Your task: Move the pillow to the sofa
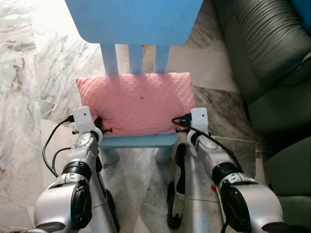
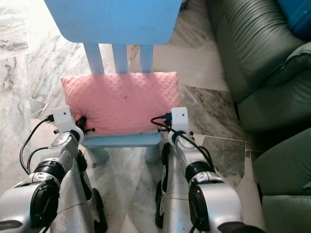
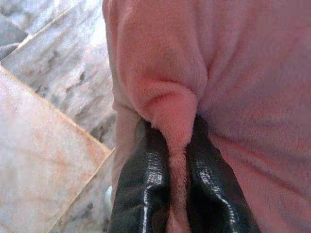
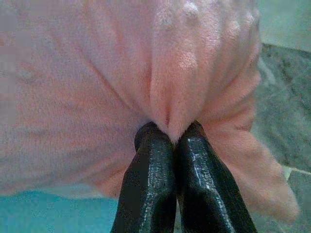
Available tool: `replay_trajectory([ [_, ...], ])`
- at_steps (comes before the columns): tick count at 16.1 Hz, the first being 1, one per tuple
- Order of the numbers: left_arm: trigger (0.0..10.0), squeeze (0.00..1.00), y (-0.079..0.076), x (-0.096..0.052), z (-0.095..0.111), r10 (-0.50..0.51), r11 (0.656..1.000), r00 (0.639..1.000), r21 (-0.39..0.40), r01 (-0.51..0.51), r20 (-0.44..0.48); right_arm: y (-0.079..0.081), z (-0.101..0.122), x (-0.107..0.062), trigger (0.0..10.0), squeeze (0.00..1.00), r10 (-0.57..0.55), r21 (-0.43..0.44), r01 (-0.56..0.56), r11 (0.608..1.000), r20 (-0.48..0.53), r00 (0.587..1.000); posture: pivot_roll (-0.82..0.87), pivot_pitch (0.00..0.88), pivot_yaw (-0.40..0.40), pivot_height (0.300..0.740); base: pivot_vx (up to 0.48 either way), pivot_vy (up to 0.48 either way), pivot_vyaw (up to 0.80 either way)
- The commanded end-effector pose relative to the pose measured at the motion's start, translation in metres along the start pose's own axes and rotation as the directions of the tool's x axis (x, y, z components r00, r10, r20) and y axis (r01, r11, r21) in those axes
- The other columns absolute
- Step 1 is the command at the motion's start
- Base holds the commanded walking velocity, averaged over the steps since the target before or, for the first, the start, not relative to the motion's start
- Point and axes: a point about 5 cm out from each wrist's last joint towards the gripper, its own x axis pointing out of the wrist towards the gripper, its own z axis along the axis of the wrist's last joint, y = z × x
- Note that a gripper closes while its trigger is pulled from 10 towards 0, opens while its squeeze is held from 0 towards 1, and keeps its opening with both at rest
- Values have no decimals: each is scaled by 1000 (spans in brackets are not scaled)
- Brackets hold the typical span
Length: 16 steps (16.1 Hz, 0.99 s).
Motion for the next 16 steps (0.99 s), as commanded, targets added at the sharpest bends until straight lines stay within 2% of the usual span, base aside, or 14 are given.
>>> replay_trajectory([
  [1,0,0,-3,-2,1,-21,999,999,40,19,34,-5,-1,-1,0,0,-7,20,7,1000,14,1000,3,132,-94,467,0,0,0],
  [2,0,0,-3,-2,1,-21,999,999,40,19,34,-5,-1,-1,0,0,-7,20,7,1000,14,1000,3,132,-94,467,0,0,0],
  [3,0,0,0,-5,15,2,998,992,54,-9,129,-6,3,-3,0,0,-2,24,1,1000,64,998,9,91,-93,467,0,0,0],
  [5,0,0,1,-10,24,2,997,978,77,-18,208,-8,6,-5,0,0,4,35,-8,999,113,994,14,61,-89,467,0,0,0],
  [8,0,0,0,-18,27,-19,993,965,117,-13,260,-7,10,-7,0,0,28,11,-30,999,176,984,24,0,-77,467,0,0,0],
  [9,0,0,4,-24,25,-11,990,959,140,-30,283,-7,9,-11,0,0,51,-25,-47,999,203,978,28,0,-70,467,0,0,0],
  [12,0,0,7,-37,13,-22,980,957,193,-36,290,-13,6,-19,0,0,50,-35,-42,998,252,967,37,0,-59,467,0,0,0],
  [13,0,0,8,-53,-3,-32,973,965,230,-30,261,-18,-2,-30,0,0,45,-35,-36,999,286,957,40,0,-51,467,0,0,0],
  [16,0,0,11,-77,-27,-40,963,977,267,-18,208,-17,-22,-53,0,0,35,-17,-31,999,306,952,44,0,-36,477,0,0,0],
])
